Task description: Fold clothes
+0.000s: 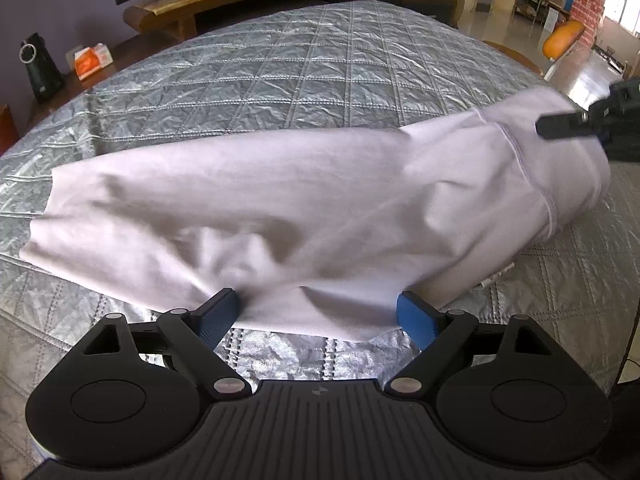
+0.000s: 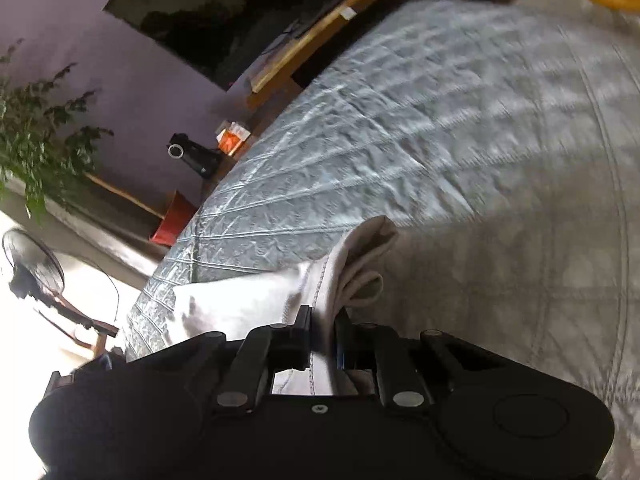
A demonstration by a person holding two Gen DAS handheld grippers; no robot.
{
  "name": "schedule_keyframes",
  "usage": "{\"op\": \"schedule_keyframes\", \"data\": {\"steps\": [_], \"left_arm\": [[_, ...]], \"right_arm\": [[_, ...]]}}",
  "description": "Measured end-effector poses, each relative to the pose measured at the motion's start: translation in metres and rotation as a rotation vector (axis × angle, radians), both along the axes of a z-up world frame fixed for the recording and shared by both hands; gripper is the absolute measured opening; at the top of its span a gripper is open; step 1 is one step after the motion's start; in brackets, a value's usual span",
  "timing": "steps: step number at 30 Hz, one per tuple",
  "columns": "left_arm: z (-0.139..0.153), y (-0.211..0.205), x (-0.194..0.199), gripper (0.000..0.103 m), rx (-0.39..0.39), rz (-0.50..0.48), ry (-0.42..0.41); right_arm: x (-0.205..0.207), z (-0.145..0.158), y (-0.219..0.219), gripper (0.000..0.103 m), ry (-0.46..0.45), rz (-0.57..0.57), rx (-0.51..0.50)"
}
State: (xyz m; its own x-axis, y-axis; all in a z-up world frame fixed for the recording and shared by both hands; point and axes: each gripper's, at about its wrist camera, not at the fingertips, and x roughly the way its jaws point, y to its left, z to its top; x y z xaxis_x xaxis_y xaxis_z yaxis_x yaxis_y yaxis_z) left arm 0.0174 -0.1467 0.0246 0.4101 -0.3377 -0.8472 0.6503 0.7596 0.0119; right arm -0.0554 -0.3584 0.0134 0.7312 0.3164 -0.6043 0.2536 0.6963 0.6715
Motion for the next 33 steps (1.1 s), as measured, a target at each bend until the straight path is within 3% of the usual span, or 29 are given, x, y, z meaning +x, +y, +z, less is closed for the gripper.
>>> {"op": "schedule_keyframes", "data": {"steps": [10,13,22,25,27,33], "left_arm": [[0.017,0.015,0.013,0.090,-0.028,0.033,0.011],[0.026,0.022,0.017,0.090,-0.041,0.046,-0.001],[0.054,0.053,0.039,0.090,-0.103,0.154,-0.033],[0.061,0.065,0.046,0.090,-0.124,0.195,-0.036],[0.065,0.072,0.049,0.090,-0.138,0.218,-0.040],[0.073,0.087,0.053,0.090,-0.156,0.256,-0.045]], "right_arm": [[0.026,0.044,0.022,0.010,0.024,0.132,-0.215],[0.048,0.063,0.041,0.010,0.037,0.219,-0.339],[0.121,0.076,0.102,0.010,0.112,0.429,-0.507],[0.130,0.075,0.128,0.011,0.126,0.483,-0.532],[0.134,0.073,0.144,0.016,0.132,0.519,-0.536],[0.144,0.055,0.165,0.025,0.154,0.540,-0.407]]}}
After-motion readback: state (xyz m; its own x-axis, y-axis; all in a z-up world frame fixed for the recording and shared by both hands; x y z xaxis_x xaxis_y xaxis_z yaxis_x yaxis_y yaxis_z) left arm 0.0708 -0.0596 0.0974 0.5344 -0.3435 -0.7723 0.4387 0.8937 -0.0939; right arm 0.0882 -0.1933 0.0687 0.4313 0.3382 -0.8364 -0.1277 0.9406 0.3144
